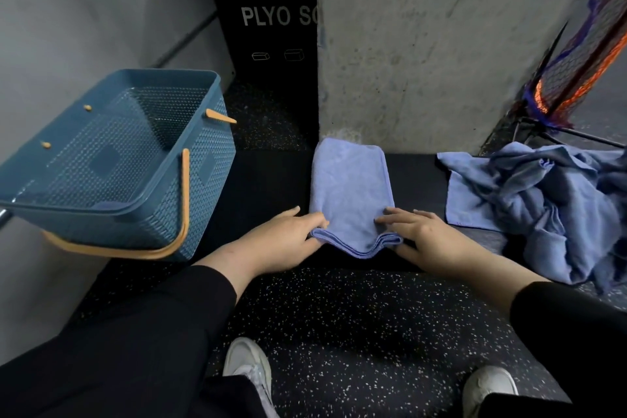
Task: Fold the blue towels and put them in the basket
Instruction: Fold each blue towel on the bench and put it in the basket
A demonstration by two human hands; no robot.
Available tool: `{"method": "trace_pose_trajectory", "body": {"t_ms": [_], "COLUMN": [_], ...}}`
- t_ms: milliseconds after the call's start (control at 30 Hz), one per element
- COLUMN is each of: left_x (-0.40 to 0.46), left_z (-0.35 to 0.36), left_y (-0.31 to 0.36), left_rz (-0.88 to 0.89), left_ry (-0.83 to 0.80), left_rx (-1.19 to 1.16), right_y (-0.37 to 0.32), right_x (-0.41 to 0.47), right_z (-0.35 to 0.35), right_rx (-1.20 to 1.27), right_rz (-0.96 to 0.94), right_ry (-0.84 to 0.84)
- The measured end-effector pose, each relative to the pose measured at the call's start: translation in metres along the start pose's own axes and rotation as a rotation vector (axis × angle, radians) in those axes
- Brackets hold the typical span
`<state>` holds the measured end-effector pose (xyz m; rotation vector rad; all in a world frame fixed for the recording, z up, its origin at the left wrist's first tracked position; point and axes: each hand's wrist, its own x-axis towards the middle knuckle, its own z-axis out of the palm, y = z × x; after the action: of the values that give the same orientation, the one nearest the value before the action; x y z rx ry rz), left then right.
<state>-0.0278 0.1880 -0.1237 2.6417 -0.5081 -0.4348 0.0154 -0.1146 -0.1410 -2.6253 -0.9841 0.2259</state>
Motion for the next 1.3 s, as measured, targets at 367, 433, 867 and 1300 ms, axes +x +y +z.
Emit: {"method": "trace_pose_trajectory", "body": {"t_ms": [367,433,867,1300], "left_x": [0.015,0.022,0.108,0.142], "left_z": [0.003,-0.002,-0.016,-0.011], "left_y": [-0.008,-0.005,-0.023,-0.051], "left_rz": [-0.076,-0.083,-0.285,-0.425], "left_ry": [0.254,0.333,0.223,0.233], "left_rx": [0.006,0.038,0.126,0.171], "right_y": [0.000,-0.003,-0.003,0.030], "right_x": [0.000,0.006,0.087,0.110], "right_z": [-0.014,-0.013,-0.011,0.007], "right_rx": [0.195,0.161,-0.006,-0.125], "right_rz": [0.015,0.024,0.211,0.352], "right_ry": [0.014,0.151,-0.011,-0.034]}}
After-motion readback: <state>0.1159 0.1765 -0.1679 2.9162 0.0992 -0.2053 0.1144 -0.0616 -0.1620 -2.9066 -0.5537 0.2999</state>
